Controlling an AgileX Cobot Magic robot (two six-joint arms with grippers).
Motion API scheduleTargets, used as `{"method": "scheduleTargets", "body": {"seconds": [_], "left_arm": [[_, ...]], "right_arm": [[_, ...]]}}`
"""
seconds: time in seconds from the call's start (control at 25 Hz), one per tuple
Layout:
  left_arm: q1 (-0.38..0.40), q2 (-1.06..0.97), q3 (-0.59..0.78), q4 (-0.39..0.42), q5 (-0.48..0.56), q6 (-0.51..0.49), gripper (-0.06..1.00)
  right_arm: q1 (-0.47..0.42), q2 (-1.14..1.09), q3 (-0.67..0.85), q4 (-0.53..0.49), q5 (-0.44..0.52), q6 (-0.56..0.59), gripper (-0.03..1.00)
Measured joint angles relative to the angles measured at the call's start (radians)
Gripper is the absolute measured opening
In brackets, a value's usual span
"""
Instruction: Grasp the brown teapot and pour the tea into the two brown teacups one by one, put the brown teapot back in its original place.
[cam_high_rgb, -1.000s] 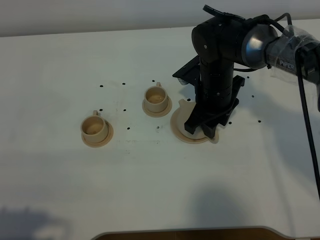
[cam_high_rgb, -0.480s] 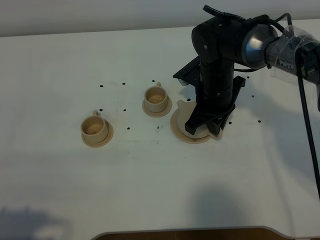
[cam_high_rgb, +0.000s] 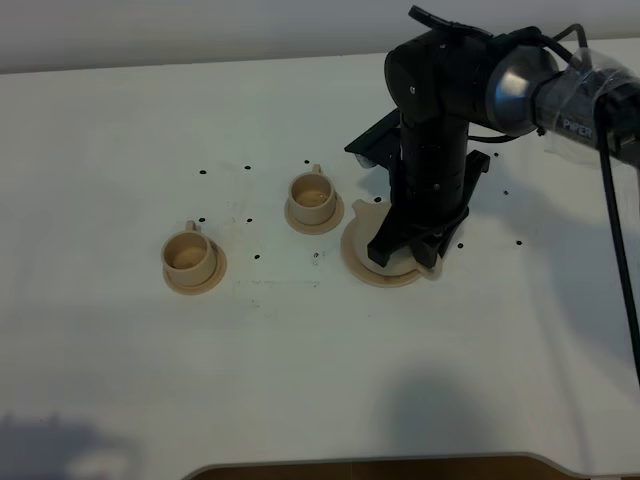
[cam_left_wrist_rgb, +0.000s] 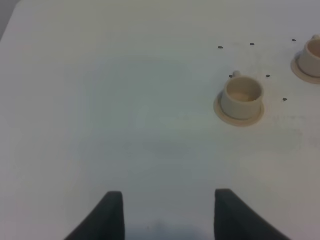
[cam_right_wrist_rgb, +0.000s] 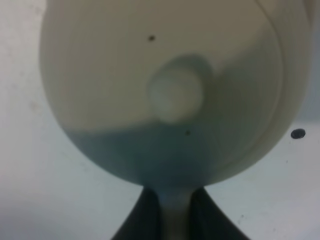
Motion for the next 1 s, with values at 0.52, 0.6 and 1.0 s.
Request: {"method": "scheduleTargets", "body": {"seconds": [0.52,0.6,1.0], "left_arm": [[0.001,0.000,0.000,0.000,0.000,0.000,0.45],[0.001,0.000,0.000,0.000,0.000,0.000,0.45],[0.001,0.000,0.000,0.000,0.000,0.000,0.45]], "right_arm": [[0.000,-0.037,0.000,-0.004,-0.004,0.013,0.11],[0.000,-0.045,0.000,-0.011,-0.004,0.016,0.11],[0.000,-0.090,0.000,-0.035,-0.007,0.023,0.11]]}}
